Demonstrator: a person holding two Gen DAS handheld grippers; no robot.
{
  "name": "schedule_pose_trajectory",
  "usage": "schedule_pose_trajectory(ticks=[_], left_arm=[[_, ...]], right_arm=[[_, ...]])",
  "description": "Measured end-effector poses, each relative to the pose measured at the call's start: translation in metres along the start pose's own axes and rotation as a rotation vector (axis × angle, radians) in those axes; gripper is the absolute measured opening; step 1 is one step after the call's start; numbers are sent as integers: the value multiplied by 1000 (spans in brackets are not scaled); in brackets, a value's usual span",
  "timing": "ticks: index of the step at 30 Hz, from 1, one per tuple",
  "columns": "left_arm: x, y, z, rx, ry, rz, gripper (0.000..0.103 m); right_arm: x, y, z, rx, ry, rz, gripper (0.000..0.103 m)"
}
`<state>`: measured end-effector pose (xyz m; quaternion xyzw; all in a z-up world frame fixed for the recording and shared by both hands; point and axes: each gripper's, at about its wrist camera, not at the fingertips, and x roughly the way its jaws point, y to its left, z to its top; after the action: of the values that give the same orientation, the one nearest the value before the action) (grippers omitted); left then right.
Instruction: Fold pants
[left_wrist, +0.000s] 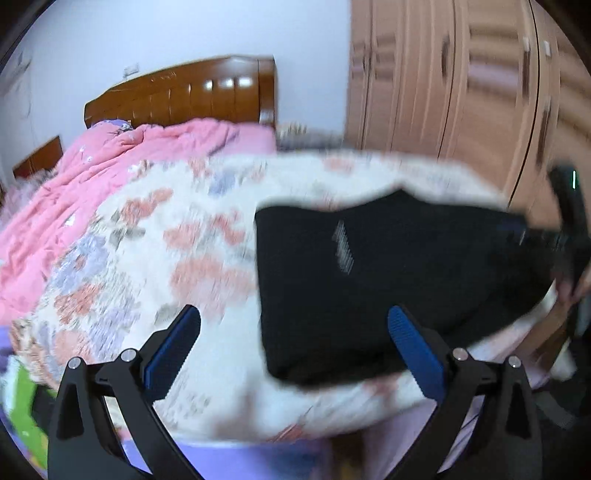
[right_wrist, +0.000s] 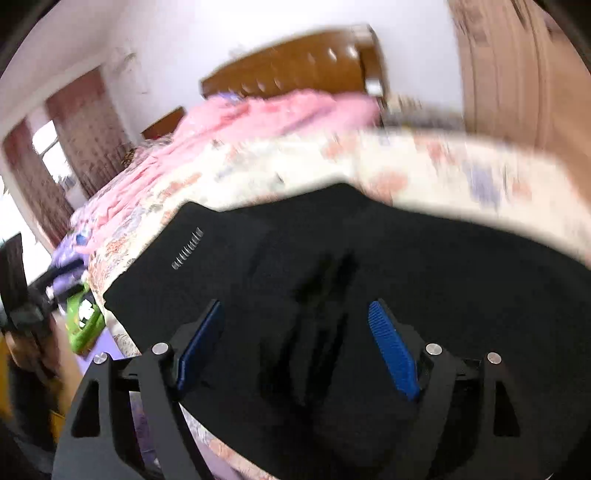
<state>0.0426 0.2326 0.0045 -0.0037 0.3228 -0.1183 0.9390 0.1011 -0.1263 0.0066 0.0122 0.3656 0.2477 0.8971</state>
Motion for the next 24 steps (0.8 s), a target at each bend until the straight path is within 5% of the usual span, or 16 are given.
schedule_pose_trajectory(ticks=[3, 7, 13, 21, 24], left_arm=[[16, -21, 21, 20, -3, -47, 102], [68, -54, 27, 41, 89, -169, 102], [121, -42, -3, 45, 230, -79, 99], [121, -29, 0, 33, 252, -50, 98], [101, -34, 29, 43, 194, -29, 99]], right_arm=[[25, 36, -1, -127, 53, -1, 72], [64, 54, -20, -213, 148, -43, 67], [83, 62, -17, -239, 127, -50, 69], [72, 57, -4, -243, 154, 9, 72], [52, 49, 7, -227, 75, 0, 72]])
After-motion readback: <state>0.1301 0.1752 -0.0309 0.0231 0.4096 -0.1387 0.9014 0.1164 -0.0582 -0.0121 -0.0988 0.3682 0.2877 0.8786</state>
